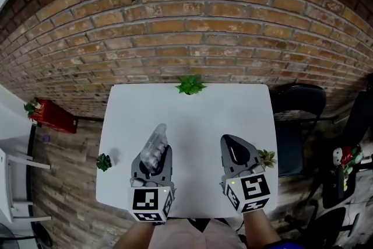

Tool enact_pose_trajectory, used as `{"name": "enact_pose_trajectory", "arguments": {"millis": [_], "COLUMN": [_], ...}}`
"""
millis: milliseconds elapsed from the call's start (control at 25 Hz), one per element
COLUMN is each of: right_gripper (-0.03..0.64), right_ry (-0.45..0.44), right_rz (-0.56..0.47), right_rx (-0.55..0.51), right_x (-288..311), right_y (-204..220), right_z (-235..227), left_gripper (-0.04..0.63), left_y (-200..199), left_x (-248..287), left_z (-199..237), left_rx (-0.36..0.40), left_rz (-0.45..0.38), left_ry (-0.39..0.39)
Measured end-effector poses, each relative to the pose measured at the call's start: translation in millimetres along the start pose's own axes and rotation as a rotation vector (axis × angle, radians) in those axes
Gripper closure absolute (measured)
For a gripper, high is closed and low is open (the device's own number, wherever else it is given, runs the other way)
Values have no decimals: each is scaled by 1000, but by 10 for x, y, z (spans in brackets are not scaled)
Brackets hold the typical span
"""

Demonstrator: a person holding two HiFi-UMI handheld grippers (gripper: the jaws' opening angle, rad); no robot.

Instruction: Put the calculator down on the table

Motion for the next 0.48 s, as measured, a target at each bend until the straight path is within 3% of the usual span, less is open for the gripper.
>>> {"name": "enact_pose_trajectory", "arguments": {"millis": [480], "right_gripper": [615], "right_ry": [51], "right_rz": [137], "right_rx": [75], "right_x": [367], "right_y": [472], "right_z": [-99], "left_gripper": [457], "left_y": [906], "left_x": [574], "left_z": [49], "left_rx": [-64], "left_rz": [326], "left_ry": [132]}}
Point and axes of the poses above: the fingertips, and each gripper's own axes: x forward along the fingers, z to its left, y out of its underside, the point moved 8 cm from there along -x, backward along the fingers, and after that the axes turned 5 degrees about -y, right-handed, at the moved point
